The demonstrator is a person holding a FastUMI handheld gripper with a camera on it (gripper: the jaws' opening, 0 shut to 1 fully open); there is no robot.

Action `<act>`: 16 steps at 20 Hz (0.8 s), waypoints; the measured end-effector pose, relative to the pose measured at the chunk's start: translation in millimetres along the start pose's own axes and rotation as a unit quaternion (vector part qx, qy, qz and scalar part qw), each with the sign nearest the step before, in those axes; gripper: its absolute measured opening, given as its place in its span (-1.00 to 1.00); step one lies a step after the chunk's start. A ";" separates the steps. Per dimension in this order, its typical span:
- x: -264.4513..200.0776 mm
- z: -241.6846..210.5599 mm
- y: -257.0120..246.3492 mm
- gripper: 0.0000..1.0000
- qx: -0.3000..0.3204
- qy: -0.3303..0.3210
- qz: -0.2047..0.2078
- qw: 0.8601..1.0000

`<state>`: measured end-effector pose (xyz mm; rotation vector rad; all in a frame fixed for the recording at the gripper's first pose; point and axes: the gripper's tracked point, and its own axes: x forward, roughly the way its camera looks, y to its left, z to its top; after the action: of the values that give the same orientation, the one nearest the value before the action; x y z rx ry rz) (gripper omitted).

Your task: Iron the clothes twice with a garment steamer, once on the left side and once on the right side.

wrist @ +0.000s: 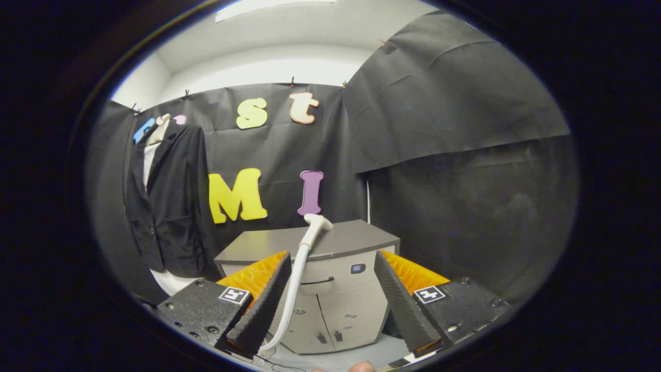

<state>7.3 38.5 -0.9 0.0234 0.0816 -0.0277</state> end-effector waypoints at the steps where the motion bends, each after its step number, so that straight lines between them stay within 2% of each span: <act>1: 0.8 1.1 5.0 1.00 -0.002 0.001 -0.003 1.000; 7: 20.2 5.5 29.3 1.00 -0.011 0.022 -0.003 1.000; 16: 131.4 2.6 46.7 1.00 0.011 0.088 0.049 0.995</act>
<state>139.7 81.6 -8.1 0.0523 0.2558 0.0724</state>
